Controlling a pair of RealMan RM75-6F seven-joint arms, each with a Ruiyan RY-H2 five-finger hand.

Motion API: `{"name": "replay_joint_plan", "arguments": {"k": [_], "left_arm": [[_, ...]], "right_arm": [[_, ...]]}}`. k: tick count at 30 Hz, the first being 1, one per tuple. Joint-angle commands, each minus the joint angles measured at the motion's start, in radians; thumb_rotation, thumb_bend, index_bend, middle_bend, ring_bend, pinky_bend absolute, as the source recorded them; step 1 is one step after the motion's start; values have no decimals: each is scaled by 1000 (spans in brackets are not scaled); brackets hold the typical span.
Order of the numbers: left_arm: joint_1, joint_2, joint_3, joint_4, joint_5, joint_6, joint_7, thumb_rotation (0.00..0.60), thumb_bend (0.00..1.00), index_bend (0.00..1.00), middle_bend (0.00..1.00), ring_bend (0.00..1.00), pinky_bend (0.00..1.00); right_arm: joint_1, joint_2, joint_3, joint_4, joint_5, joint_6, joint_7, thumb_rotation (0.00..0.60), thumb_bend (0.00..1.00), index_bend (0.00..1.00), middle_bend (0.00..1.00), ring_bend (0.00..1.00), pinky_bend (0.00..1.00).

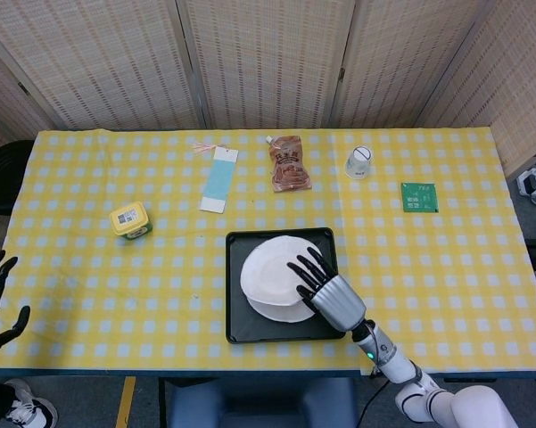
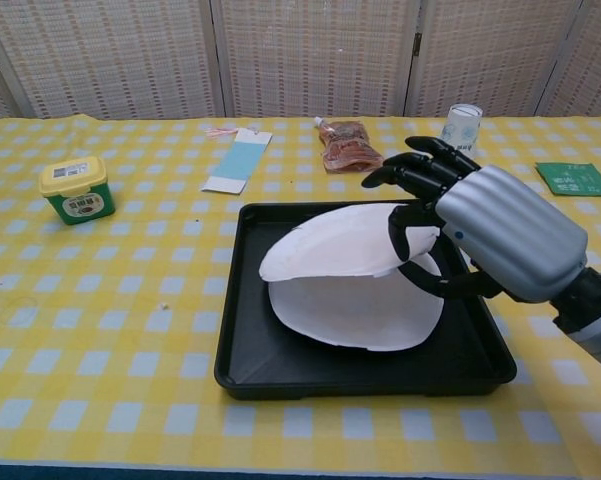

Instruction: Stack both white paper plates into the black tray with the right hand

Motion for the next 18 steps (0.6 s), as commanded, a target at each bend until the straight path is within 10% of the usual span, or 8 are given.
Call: {"name": "replay_joint_plan", "arguments": {"k": [1, 12, 18], "left_arm": [[2, -1, -1, 0, 2, 4, -2, 600, 463, 0, 0, 0, 0], [5, -10, -12, 2, -14, 8, 28, 600, 463, 0, 0, 0, 0], [6, -15, -10, 9, 18, 28, 20, 600, 493, 0, 0, 0, 0]], "right_arm": [[6, -11, -4, 16, -5, 2, 6, 600, 452, 768, 217, 127, 0], [9, -23, -13, 47, 10, -36, 33, 600, 454, 741, 201, 116, 0], [25, 33, -30, -40, 22, -136, -7, 600, 453, 563, 89, 37, 0]]}}
